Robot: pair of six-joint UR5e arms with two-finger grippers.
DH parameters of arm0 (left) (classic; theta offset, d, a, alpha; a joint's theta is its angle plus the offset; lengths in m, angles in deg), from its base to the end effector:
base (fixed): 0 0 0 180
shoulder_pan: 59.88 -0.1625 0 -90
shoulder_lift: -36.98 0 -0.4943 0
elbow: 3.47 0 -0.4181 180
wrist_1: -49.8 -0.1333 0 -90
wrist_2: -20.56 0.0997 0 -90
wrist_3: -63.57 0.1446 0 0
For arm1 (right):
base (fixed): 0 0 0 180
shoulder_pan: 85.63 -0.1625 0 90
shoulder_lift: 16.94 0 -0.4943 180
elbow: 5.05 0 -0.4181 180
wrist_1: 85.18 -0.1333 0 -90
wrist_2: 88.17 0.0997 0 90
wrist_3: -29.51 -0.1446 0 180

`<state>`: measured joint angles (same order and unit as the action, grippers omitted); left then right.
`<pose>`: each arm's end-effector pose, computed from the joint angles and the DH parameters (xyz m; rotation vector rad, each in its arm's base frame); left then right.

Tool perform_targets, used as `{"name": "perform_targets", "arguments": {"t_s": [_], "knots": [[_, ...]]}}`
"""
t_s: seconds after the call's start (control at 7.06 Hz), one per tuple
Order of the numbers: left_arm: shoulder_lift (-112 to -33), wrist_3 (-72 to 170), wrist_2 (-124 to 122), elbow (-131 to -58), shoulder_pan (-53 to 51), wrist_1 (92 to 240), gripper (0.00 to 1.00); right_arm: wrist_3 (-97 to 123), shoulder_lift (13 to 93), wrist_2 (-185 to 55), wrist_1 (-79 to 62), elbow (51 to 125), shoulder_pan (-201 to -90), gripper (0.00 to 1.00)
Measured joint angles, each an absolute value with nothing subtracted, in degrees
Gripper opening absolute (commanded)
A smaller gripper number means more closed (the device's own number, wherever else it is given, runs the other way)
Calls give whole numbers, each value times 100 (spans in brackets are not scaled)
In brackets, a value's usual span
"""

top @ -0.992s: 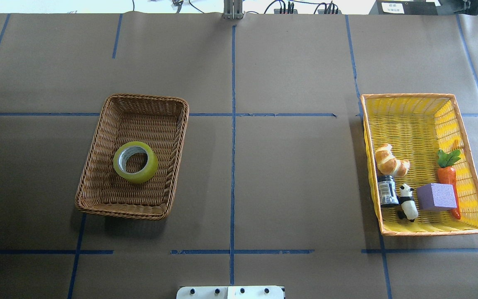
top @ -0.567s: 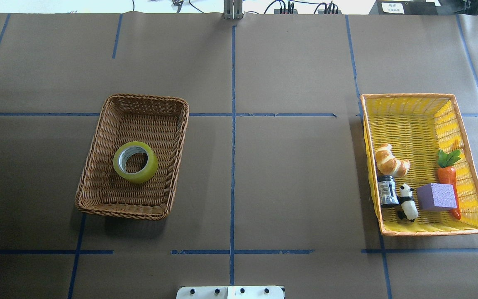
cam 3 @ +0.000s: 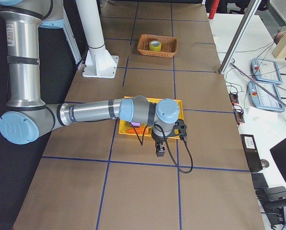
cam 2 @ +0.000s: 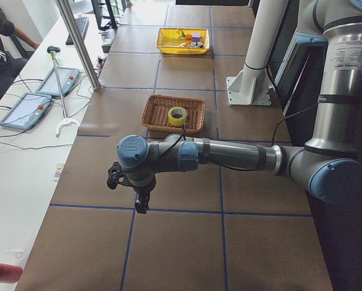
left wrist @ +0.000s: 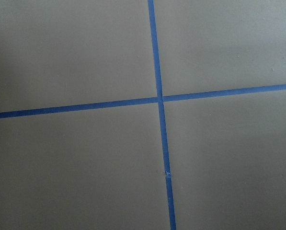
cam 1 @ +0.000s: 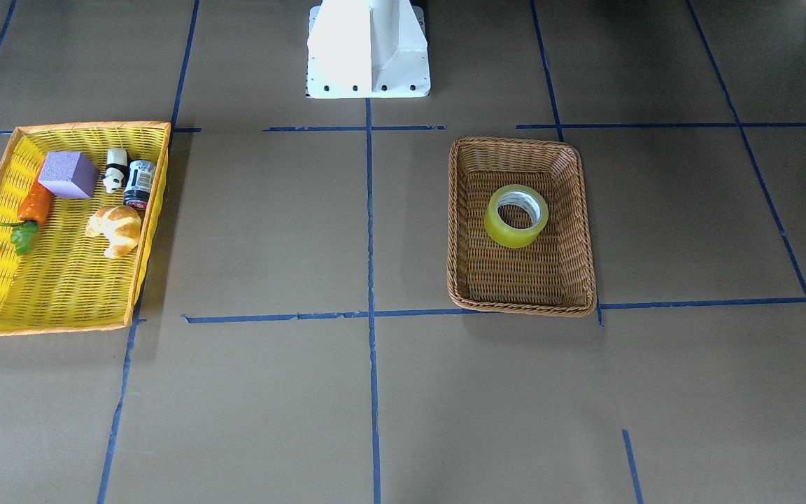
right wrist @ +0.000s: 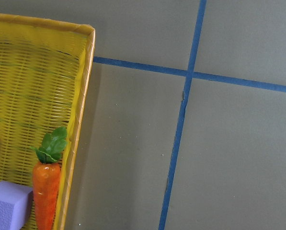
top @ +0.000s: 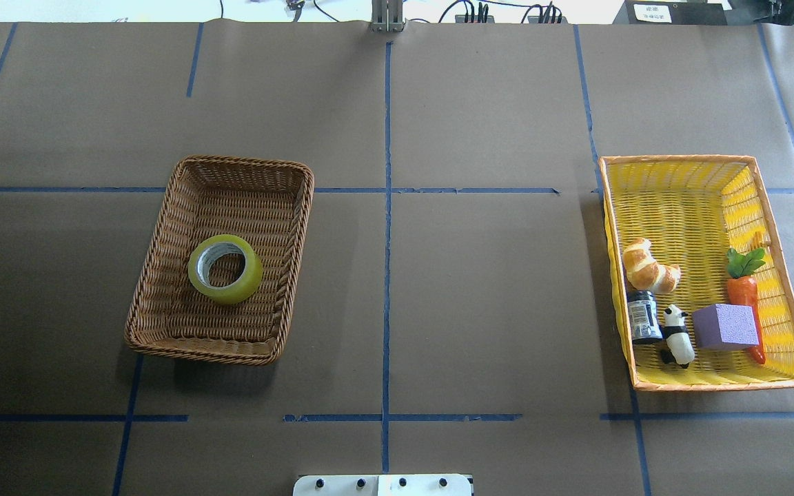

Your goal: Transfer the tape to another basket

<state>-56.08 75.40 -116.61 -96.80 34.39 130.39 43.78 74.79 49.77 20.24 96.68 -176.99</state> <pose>-0.0671 -0.5328 0.7130 0.0661 0.8223 0.1027 0.0375 -0.4862 0.6898 0.0255 -0.8415 -0.1723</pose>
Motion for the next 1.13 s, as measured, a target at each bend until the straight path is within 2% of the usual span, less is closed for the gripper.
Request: {"name": "perform_targets", "arguments": {"t_s": [0.57, 1.13], "knots": [[-5225, 7554, -11686, -10278, 3413, 13121, 100, 4329, 7618, 4994, 2014, 9814, -17696, 100], [-4947, 7592, -11688, -10260, 3372, 13690, 100, 4244, 7647, 4978, 2015, 9921, -17571, 100]]}}
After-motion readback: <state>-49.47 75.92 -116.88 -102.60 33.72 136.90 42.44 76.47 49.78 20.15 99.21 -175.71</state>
